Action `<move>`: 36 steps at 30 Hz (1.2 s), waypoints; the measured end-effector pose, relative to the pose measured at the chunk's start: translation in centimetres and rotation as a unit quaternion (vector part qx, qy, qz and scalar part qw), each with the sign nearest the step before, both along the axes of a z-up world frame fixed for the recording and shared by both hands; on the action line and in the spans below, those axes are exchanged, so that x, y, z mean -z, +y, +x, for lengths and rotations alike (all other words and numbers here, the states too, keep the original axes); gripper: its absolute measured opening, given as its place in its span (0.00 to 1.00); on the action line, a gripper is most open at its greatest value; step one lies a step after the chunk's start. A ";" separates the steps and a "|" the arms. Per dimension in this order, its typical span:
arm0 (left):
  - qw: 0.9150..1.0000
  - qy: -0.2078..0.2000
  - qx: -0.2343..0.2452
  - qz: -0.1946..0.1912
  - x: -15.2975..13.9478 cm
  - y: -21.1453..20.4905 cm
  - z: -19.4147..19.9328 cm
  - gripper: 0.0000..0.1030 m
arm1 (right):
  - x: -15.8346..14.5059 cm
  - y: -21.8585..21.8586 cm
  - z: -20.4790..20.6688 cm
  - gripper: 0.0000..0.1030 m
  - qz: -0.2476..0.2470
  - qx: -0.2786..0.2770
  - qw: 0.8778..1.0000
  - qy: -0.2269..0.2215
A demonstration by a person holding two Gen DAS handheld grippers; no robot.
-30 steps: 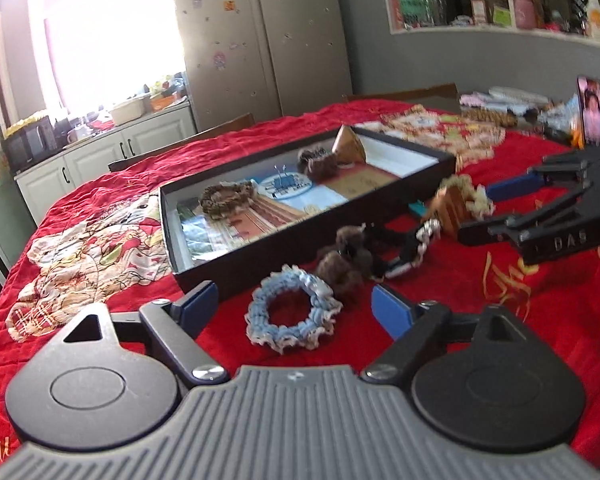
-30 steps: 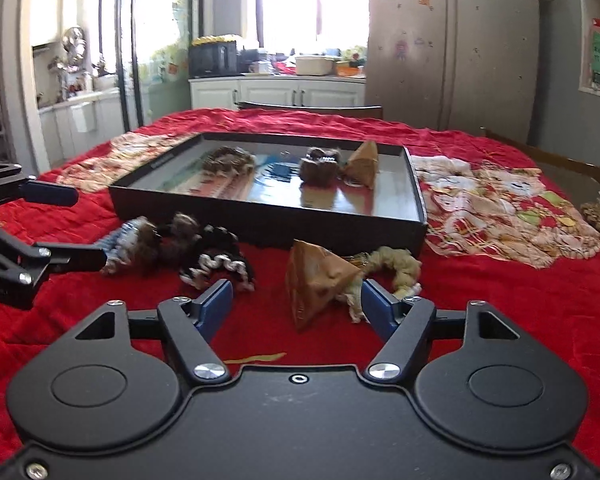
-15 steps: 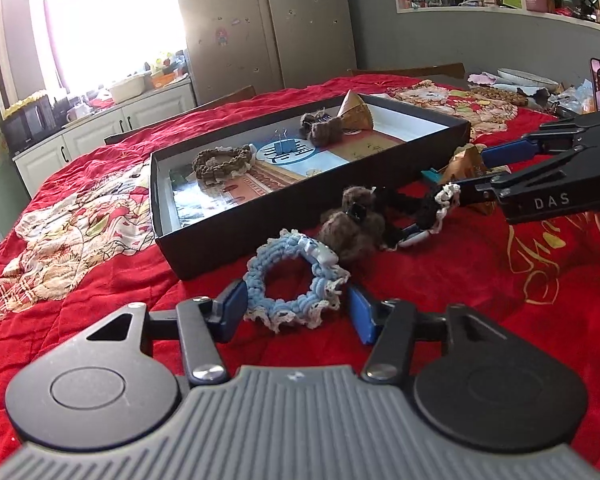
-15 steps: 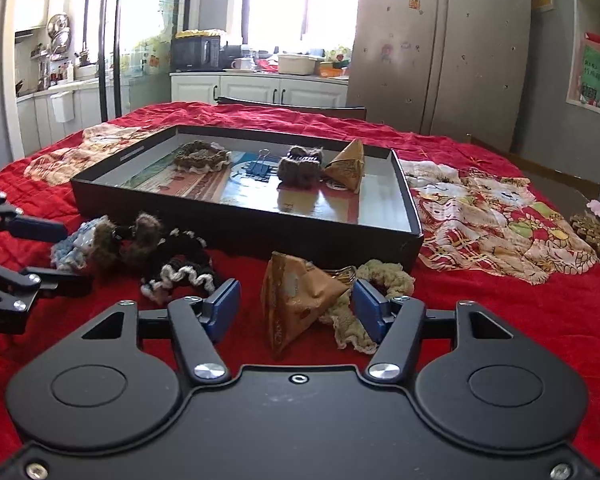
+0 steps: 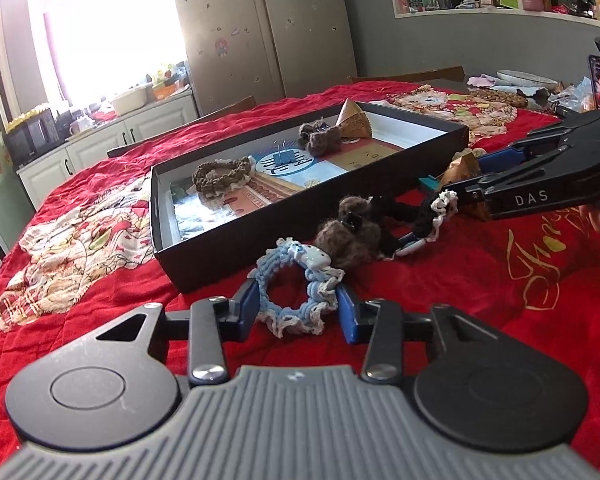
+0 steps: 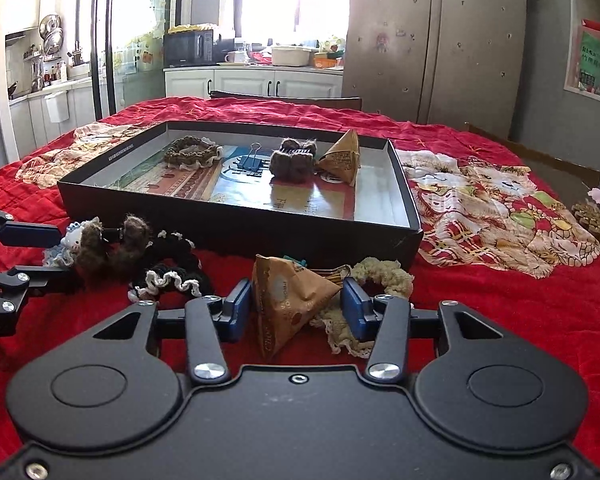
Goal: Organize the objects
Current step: 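Grasp the blue crocheted ring with the left tool while the right tool grasps the brown paper pyramid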
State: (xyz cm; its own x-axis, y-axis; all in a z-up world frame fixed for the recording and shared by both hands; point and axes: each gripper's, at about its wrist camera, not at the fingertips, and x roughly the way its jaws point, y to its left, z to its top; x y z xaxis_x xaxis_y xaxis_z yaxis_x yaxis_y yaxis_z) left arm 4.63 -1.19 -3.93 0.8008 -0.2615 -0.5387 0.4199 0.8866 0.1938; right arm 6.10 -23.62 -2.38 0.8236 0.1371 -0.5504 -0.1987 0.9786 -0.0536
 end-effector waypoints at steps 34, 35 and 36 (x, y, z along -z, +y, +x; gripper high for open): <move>0.998 0.012 -0.019 -0.052 -2.7 1.8 0.2 0.12 | -2.1 0.0 -2.2 0.41 0.009 -0.023 0.999 -0.035; 0.998 0.012 -0.019 -0.055 -2.9 1.8 0.1 0.12 | -2.3 0.1 -2.2 0.41 0.010 -0.024 0.999 -0.037; 0.998 0.012 -0.018 -0.057 -3.0 1.9 0.1 0.12 | -2.5 0.1 -2.3 0.41 0.011 -0.026 0.999 -0.038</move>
State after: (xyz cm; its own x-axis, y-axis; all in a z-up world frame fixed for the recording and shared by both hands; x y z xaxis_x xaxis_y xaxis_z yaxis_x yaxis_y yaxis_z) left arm 4.74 0.70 -0.88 0.7982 -0.2936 -0.5260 0.3902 0.9172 0.0802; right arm 3.82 -23.48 0.10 0.8539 0.1925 -0.4835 -0.2457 0.9681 -0.0484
